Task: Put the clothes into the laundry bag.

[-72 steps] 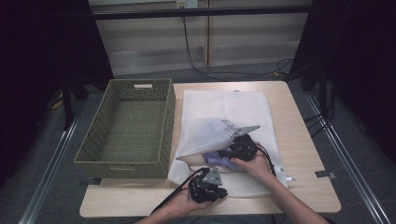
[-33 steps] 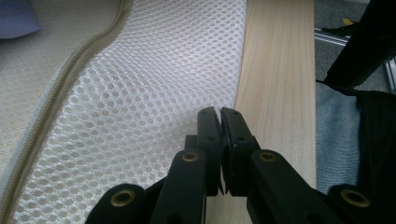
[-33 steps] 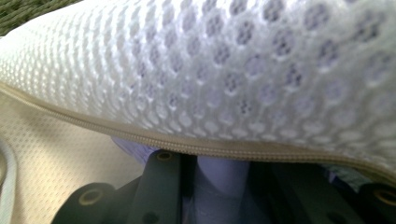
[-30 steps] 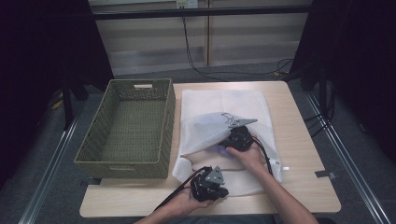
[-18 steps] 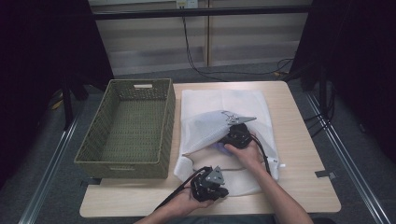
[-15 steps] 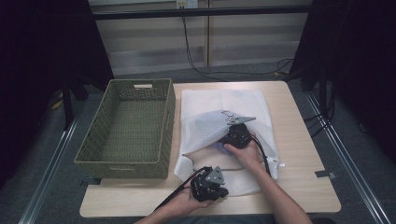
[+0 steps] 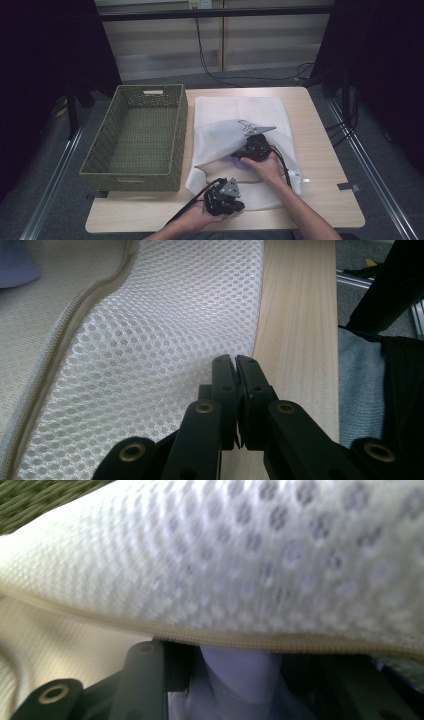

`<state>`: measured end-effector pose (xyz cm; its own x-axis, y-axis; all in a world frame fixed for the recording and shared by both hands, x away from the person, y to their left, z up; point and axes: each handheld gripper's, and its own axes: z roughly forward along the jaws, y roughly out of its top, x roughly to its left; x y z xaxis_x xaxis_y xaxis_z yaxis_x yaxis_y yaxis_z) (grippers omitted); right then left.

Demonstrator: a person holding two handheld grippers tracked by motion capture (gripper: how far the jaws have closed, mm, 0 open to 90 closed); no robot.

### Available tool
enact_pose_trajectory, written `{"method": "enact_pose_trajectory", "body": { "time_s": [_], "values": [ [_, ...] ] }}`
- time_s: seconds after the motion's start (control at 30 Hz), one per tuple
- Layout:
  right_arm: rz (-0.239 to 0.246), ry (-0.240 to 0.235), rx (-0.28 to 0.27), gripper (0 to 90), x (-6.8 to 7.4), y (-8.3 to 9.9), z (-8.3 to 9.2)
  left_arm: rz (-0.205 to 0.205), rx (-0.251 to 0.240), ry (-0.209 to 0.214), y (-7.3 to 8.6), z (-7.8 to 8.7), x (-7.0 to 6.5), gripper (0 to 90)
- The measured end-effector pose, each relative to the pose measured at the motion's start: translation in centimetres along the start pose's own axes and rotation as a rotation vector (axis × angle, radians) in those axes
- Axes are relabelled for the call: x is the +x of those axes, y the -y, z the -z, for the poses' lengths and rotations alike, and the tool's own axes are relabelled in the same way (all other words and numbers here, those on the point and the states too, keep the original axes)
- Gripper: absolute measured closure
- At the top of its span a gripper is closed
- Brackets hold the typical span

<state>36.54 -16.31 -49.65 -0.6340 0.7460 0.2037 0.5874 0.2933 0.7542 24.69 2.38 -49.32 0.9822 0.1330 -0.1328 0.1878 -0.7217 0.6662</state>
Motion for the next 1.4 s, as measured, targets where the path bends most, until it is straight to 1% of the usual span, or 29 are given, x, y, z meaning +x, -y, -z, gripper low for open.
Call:
{"method": "enact_pose_trajectory", "body": {
  "time_s": [0.03, 0.07, 0.13, 0.17, 0.27, 0.33, 0.4, 0.53, 0.57, 0.63, 0.7, 0.8, 0.9, 0.93, 0.97, 1.07, 1.13, 1.2, 1.23, 1.4],
  "values": [
    [0.007, -0.004, -0.002, 54.0, 0.1, 0.0, 0.2, 0.000, 0.000, -0.001, 0.0, 0.0, 0.0, 87.5],
    [0.004, -0.018, -0.003, 53.1, 0.3, 0.1, 0.7, 0.000, -0.001, 0.000, 0.0, 0.0, 0.0, 87.5],
    [0.014, -0.028, -0.008, 52.5, 0.5, 0.1, 1.5, 0.003, -0.012, 0.001, 0.0, -0.1, 0.0, 87.5],
    [0.013, -0.041, -0.009, 52.2, 0.6, 0.2, 1.8, 0.004, -0.010, 0.000, 0.0, -0.1, 0.0, 87.5],
    [0.035, -0.060, -0.007, 53.4, 1.1, 0.3, 3.1, 0.005, -0.009, 0.000, 0.0, -0.1, 0.0, 87.5],
    [0.049, -0.074, -0.014, 56.2, 1.2, 0.5, 3.8, 0.006, -0.010, 0.000, 0.0, -0.1, 0.0, 87.5],
    [0.053, -0.092, -0.025, 57.9, 1.3, 0.8, 4.8, 0.006, -0.010, 0.000, 0.0, -0.1, 0.0, 87.5],
    [0.060, -0.115, -0.056, 68.3, 1.3, 0.8, 6.5, 0.007, -0.010, 0.000, 0.1, -0.1, 0.0, 87.5],
    [0.065, -0.119, -0.068, 69.9, 1.2, 0.7, 6.8, 0.003, 0.002, -0.001, 0.0, 0.0, 0.1, 87.5],
    [0.060, -0.118, -0.092, 73.1, 1.0, 0.3, 7.5, 0.002, 0.002, 0.000, 0.0, 0.0, 0.1, 87.5],
    [0.066, -0.099, -0.104, 76.2, 0.5, -0.1, 7.9, 0.003, -0.010, -0.001, 0.1, -0.1, 0.1, 87.5],
    [0.057, -0.058, -0.118, 78.5, -0.6, -0.7, 7.8, 0.005, -0.009, 0.000, 0.1, 0.0, 0.1, 87.5],
    [0.050, -0.029, -0.114, 79.8, -1.8, -0.7, 7.2, 0.003, -0.011, 0.002, 0.1, -0.1, 0.1, 87.5],
    [0.041, -0.029, -0.113, 79.9, -2.1, -0.6, 6.9, 0.003, -0.012, -0.001, 0.1, -0.1, 0.1, 87.5],
    [0.033, -0.022, -0.107, 80.0, -2.5, -0.4, 6.5, 0.007, -0.025, 0.000, 0.1, -0.1, 0.1, 87.4],
    [0.025, -0.007, -0.089, 79.7, -3.2, 0.0, 5.6, 0.007, -0.026, 0.002, 0.1, -0.1, 0.1, 87.5],
    [0.023, -0.010, -0.074, 79.6, -3.4, 0.2, 5.2, 0.006, -0.020, 0.002, 0.1, -0.1, 0.1, 87.5],
    [0.022, -0.010, -0.070, 79.5, -3.4, 0.2, 5.1, 0.006, -0.021, 0.002, 0.1, -0.1, 0.1, 87.5],
    [0.036, -0.009, -0.058, 79.4, -3.5, 0.4, 4.9, 0.009, -0.027, 0.002, 0.1, -0.1, 0.1, 87.5],
    [0.039, -0.009, -0.022, 77.6, -3.7, 0.9, 4.5, 0.006, -0.023, 0.005, 0.2, -0.1, 0.1, 87.4]
  ]
}}
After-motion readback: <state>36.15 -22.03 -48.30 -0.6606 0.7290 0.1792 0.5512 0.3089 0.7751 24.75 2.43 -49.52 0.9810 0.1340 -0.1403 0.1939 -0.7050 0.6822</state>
